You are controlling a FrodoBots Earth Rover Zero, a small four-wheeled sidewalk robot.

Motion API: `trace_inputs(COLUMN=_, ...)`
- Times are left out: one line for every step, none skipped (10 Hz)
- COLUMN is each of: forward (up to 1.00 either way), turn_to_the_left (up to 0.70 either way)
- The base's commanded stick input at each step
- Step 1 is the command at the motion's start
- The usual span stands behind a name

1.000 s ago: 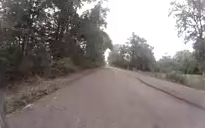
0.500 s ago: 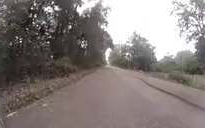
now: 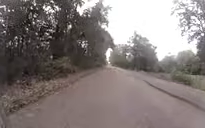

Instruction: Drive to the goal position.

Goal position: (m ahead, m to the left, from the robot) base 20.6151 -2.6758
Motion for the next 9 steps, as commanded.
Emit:
trace_inputs(forward=0.7, turn_to_the_left=0.0)
trace_inputs(forward=0.7, turn_to_the_left=-0.06)
trace_inputs(forward=0.7, turn_to_the_left=-0.16)
trace_inputs(forward=0.7, turn_to_the_left=-0.11)
trace_inputs(forward=0.7, turn_to_the_left=-0.07)
trace_inputs(forward=0.7, turn_to_the_left=-0.03)
trace_inputs(forward=0.7, turn_to_the_left=0.0)
trace_inputs(forward=0.7, turn_to_the_left=0.0)
trace_inputs(forward=0.7, turn_to_the_left=0.0)
